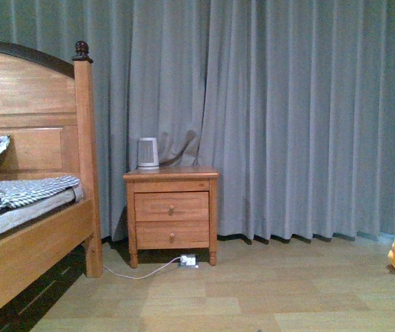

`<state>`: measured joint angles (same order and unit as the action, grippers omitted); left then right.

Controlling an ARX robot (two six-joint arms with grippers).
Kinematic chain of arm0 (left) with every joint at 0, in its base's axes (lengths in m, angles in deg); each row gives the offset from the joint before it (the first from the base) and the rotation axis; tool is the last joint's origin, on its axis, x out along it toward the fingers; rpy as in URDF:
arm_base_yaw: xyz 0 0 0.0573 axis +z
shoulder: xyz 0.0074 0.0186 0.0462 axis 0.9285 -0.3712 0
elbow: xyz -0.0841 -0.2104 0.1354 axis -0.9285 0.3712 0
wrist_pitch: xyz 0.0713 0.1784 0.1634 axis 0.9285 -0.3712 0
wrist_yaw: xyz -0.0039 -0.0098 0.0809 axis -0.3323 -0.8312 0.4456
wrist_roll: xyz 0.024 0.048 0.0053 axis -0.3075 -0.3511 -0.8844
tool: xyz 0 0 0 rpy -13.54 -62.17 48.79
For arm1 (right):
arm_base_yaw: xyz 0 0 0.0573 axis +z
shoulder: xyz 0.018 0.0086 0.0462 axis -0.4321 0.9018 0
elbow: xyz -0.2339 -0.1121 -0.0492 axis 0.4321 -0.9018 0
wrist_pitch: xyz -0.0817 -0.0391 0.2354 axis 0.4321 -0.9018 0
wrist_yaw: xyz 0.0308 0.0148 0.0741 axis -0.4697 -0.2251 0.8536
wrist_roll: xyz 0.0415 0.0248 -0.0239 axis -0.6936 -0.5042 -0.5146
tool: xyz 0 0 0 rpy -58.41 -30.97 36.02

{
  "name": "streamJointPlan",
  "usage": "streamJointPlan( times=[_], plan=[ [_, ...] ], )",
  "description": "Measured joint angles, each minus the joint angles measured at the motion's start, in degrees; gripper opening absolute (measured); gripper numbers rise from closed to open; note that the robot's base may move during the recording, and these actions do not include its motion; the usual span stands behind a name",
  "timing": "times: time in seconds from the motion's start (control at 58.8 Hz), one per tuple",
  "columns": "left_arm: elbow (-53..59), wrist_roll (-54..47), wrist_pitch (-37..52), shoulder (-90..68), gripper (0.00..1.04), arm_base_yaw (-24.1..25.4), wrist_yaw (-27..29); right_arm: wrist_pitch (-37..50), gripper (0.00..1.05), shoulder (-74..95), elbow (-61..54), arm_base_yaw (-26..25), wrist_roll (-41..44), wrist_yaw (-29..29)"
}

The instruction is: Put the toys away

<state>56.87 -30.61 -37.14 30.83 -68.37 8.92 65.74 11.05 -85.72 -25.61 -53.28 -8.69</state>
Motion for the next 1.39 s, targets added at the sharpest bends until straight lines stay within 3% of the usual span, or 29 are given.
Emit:
streamJointPlan(
  times=[1.394],
  plan=[
    [0.0, 0.0, 0.0, 0.0, 0.98, 0.0, 0.0, 0.0, 0.07, 0.0, 0.0, 0.0, 0.0, 0.0]
  ],
)
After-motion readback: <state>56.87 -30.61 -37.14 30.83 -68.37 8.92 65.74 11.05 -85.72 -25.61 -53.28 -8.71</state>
